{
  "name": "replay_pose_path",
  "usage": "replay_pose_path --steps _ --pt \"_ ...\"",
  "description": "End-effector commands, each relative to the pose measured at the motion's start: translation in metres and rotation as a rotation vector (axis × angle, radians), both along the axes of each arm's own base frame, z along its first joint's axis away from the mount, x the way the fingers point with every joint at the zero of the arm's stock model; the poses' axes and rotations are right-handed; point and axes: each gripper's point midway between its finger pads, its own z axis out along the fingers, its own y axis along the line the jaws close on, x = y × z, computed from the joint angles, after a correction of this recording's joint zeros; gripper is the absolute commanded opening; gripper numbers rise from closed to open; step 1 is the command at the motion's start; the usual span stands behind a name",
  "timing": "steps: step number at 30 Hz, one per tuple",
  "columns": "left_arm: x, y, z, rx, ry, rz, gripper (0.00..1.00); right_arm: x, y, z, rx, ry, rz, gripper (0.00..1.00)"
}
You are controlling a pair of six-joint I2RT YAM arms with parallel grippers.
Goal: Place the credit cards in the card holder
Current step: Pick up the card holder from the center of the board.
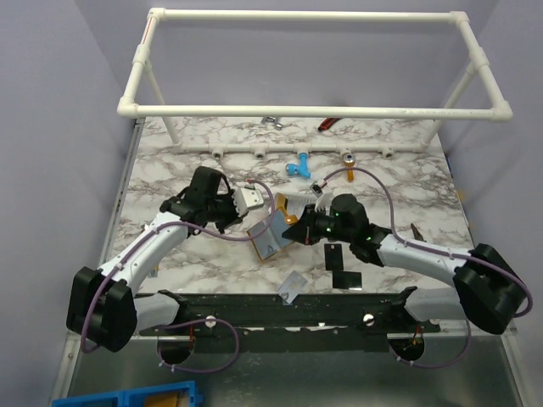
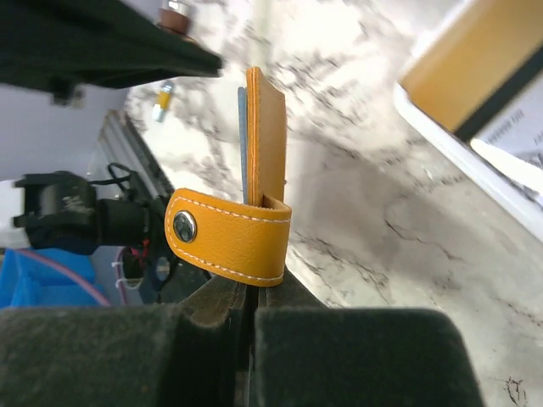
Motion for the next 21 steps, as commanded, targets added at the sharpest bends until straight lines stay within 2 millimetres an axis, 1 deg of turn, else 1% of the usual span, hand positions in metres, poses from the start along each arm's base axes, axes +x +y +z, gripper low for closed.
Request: replay_pose_path --steps 1,3,6,9,12,14,16,17,19,21 --pt "0.007 -0.003 0.031 -0.188 0.077 0.028 0.00 -0.017 -0.005 0.031 -0.004 -0.104 0.102 0.01" --pt "0.013 0.000 0.035 -0.229 0.081 0.050 0.01 -0.025 -0.006 0.046 0.018 -0.129 0.137 0.01" --pt "0.015 0.001 0.038 -0.279 0.091 0.041 0.03 -0.037 -0.006 0.070 0.056 -0.161 0.203 0.01" --pt "0.004 -0.004 0.045 -0.342 0.135 -0.028 0.04 -0.045 -0.006 0.093 0.094 -0.188 0.240 0.01" --pt "-0.011 -0.009 0.048 -0.380 0.188 -0.093 0.05 -0.044 -0.006 0.118 0.160 -0.226 0.213 0.01" --pt "-0.017 -0.011 0.047 -0.397 0.198 -0.113 0.06 -0.044 -0.004 0.137 0.226 -0.266 0.209 0.01" --pt "-0.022 -0.012 0.050 -0.413 0.202 -0.136 0.07 -0.047 -0.001 0.148 0.274 -0.277 0.222 0.01" --pt "-0.025 -0.013 0.053 -0.422 0.204 -0.147 0.07 -0.048 0.001 0.150 0.291 -0.273 0.228 0.01" --pt "-0.031 -0.016 0.064 -0.448 0.210 -0.171 0.09 -0.046 0.004 0.152 0.323 -0.276 0.229 0.01" --pt "-0.040 -0.019 0.077 -0.479 0.218 -0.203 0.11 -0.041 0.006 0.153 0.342 -0.280 0.204 0.01"
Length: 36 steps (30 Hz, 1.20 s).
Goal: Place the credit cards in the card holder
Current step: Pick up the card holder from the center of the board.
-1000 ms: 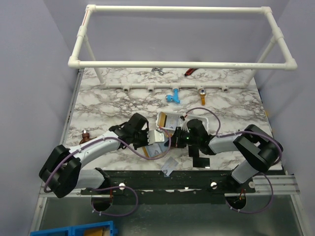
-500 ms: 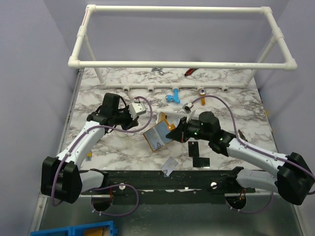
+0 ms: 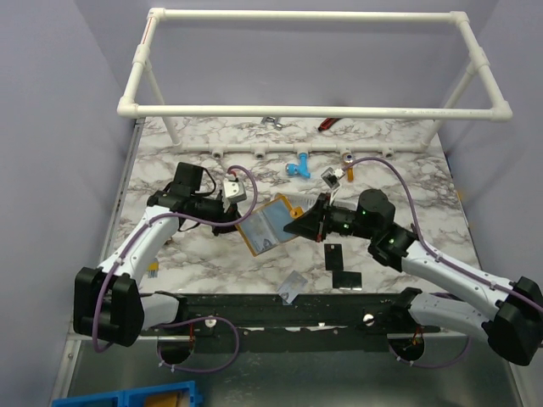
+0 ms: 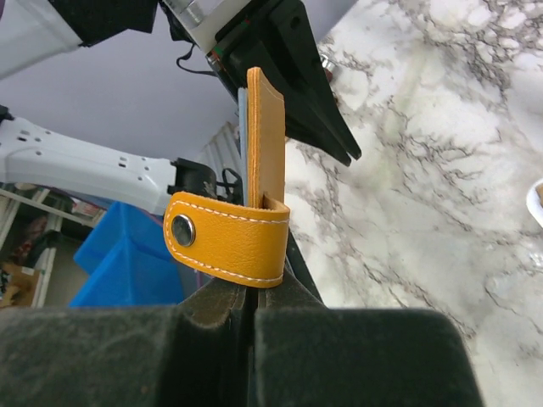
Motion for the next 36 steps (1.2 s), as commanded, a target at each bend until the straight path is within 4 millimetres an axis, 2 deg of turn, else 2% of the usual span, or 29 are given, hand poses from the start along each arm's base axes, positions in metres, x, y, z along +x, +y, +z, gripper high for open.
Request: replay_pose_path --steps 1,5,9,14,21,26,29,36 --pt "-0.028 -0.014 0.045 -0.144 -0.018 -0.132 0.11 0.002 0.010 0.025 0.120 -0.035 0.014 0.01" --pt "-0.050 -0.018 0.062 -0.167 -0.017 -0.193 0.12 0.015 0.010 0.019 0.128 -0.033 -0.055 0.01" --pt "-0.062 -0.019 0.074 -0.185 -0.024 -0.214 0.11 0.021 0.012 0.004 0.099 -0.008 -0.076 0.01" --pt "-0.070 -0.021 0.073 -0.189 0.026 -0.230 0.09 0.025 0.011 -0.011 0.092 0.024 -0.104 0.01" --pt "-0.072 -0.034 0.080 -0.252 0.117 -0.241 0.09 0.020 0.022 -0.020 0.099 0.068 -0.057 0.01" --pt "-0.058 -0.045 0.083 -0.270 0.134 -0.221 0.09 0.012 0.033 -0.031 0.094 0.114 -0.003 0.01" --pt "-0.051 -0.047 0.073 -0.234 0.159 -0.198 0.08 0.011 0.038 -0.044 0.068 0.160 0.022 0.01" --pt "-0.029 -0.028 0.004 0.030 0.116 -0.060 0.06 0.006 0.060 -0.081 0.013 0.281 0.158 0.01"
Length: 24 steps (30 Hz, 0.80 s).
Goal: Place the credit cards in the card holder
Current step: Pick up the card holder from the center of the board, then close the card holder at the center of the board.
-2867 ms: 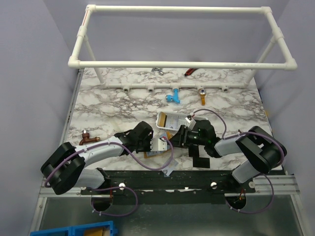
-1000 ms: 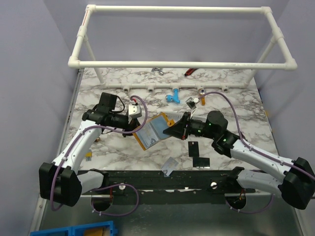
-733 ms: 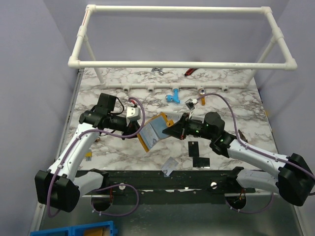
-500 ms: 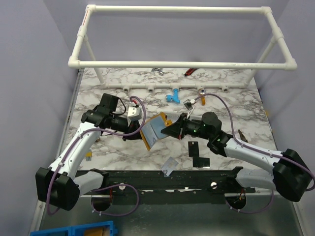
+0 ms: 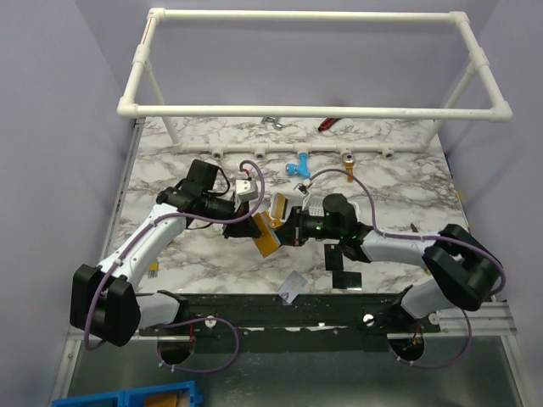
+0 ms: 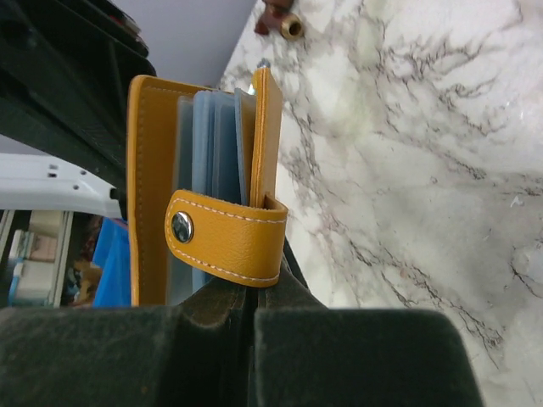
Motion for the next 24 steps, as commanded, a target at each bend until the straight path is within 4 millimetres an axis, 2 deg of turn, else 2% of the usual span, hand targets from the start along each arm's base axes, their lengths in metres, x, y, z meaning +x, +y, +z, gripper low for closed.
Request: replay_pose_path --steps 1,7,11,13,15,17,24 --pt "0.019 0.019 -0.052 0.222 -0.085 0.093 0.06 -0.012 0.023 0.002 0.052 0.049 0.163 0.01" --pt "0.017 0.045 -0.100 0.424 -0.161 0.113 0.05 -0.011 0.044 -0.030 0.023 0.175 0.271 0.01" --pt "0.019 0.056 -0.134 0.556 -0.167 0.116 0.05 -0.006 0.048 -0.056 -0.022 0.239 0.263 0.01" --pt "0.021 0.058 -0.145 0.603 -0.166 0.120 0.05 -0.005 0.048 -0.070 -0.061 0.262 0.246 0.04" --pt "0.021 0.054 -0.147 0.615 -0.165 0.109 0.05 -0.003 0.048 -0.085 -0.115 0.285 0.234 0.10" --pt "0.021 0.049 -0.148 0.624 -0.177 0.092 0.05 -0.002 0.045 -0.099 -0.168 0.306 0.218 0.20" --pt "0.020 0.034 -0.150 0.625 -0.164 0.052 0.05 -0.002 0.025 -0.124 -0.289 0.291 0.138 0.41"
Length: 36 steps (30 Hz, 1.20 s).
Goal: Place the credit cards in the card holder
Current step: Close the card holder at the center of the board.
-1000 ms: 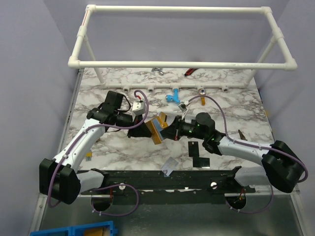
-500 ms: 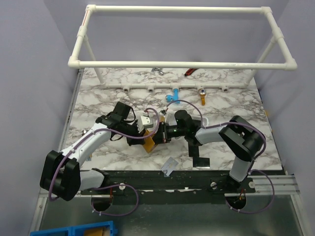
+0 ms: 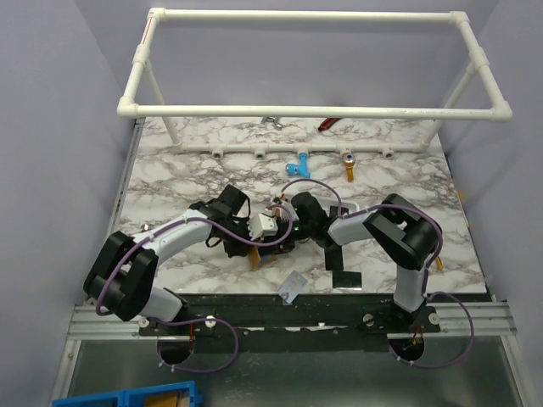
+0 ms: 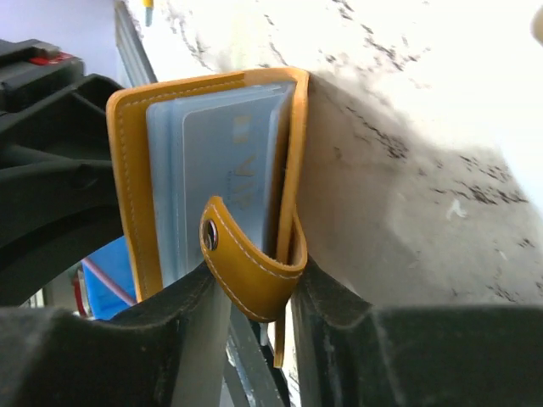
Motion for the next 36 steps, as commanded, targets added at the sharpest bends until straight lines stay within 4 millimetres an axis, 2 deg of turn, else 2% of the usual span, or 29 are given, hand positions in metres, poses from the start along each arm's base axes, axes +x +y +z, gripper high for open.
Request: replay_pose_path --steps 1,4,8,12,16,23,27,31,36 --pt "0.013 -0.014 0.008 -0.007 -0.046 -0.019 0.05 -0.002 -0.015 -0.016 -0.105 -0.046 -0.024 0.50" --pt "0.008 -0.020 0.013 -0.021 -0.038 -0.041 0.05 -0.003 -0.027 -0.019 -0.130 -0.082 -0.055 0.59" --pt "0.001 -0.028 0.017 -0.033 -0.013 -0.072 0.05 0.002 -0.038 -0.023 -0.182 -0.121 -0.110 0.79" --pt "-0.012 -0.040 0.019 -0.054 0.067 -0.114 0.04 0.013 -0.047 -0.021 -0.206 -0.167 -0.199 0.82" --pt "-0.011 -0.041 0.017 -0.024 0.061 -0.144 0.04 0.020 -0.059 -0.025 -0.255 -0.188 -0.270 0.82" --pt "-0.012 -0.052 0.031 -0.041 0.082 -0.161 0.03 0.027 -0.088 -0.025 -0.387 -0.231 -0.361 0.77" --pt "-0.017 -0.059 0.036 -0.038 0.083 -0.181 0.04 0.025 -0.104 -0.022 -0.428 -0.247 -0.398 0.70" --pt "-0.020 -0.065 0.039 -0.046 0.101 -0.188 0.03 0.018 -0.114 -0.030 -0.466 -0.229 -0.406 0.61" --pt "-0.028 -0.069 0.027 -0.035 0.152 -0.203 0.03 0.017 -0.116 -0.031 -0.463 -0.215 -0.426 0.54"
